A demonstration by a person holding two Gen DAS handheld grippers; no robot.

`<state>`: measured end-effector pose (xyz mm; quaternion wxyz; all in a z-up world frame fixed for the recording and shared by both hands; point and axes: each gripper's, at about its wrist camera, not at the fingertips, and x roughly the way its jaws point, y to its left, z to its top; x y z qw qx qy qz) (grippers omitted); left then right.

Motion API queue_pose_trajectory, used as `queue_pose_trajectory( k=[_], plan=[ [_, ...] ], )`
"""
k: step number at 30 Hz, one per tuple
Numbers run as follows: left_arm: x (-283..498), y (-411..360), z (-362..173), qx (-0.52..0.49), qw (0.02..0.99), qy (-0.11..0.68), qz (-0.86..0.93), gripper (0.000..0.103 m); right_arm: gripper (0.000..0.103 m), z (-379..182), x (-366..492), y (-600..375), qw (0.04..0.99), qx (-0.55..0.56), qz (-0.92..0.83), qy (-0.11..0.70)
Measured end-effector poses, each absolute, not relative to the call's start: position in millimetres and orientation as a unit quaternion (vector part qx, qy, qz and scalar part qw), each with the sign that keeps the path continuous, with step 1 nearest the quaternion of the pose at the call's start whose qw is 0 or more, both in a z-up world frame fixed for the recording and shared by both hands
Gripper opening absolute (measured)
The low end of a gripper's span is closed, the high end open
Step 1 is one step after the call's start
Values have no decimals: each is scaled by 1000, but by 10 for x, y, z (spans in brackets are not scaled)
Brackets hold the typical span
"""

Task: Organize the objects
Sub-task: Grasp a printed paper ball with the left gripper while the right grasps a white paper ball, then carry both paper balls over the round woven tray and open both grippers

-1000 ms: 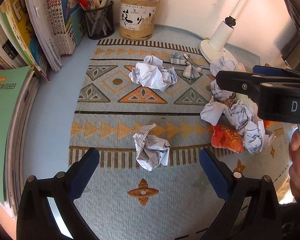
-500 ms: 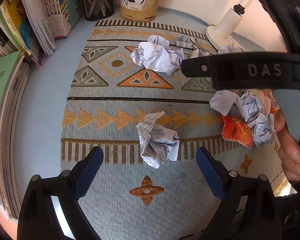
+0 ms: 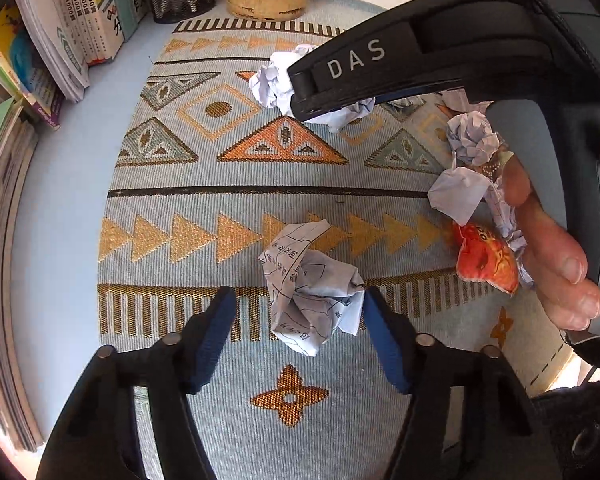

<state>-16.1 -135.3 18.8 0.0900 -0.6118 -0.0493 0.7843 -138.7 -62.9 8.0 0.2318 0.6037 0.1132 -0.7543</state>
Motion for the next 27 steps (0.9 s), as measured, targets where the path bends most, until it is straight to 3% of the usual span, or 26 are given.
queue_pose_trajectory(
  k=[2, 3, 17, 27],
  plan=[
    [-154, -1334, 191, -608, 108, -60, 785, 37, 44, 107, -1373, -600, 231, 599, -758, 113],
    [-146, -1314, 213, -604, 110, -56, 788, 34, 43, 137, -1361, -582, 229, 595, -762, 114],
    [33, -1229, 704, -548, 119, -37, 827, 34, 43, 954, -967, 202, 203, 534, -820, 38],
    [-100, -149, 1403, -474, 221, 17, 852, 34, 43, 1451, -522, 1724, 80, 496, -863, -60]
  ],
)
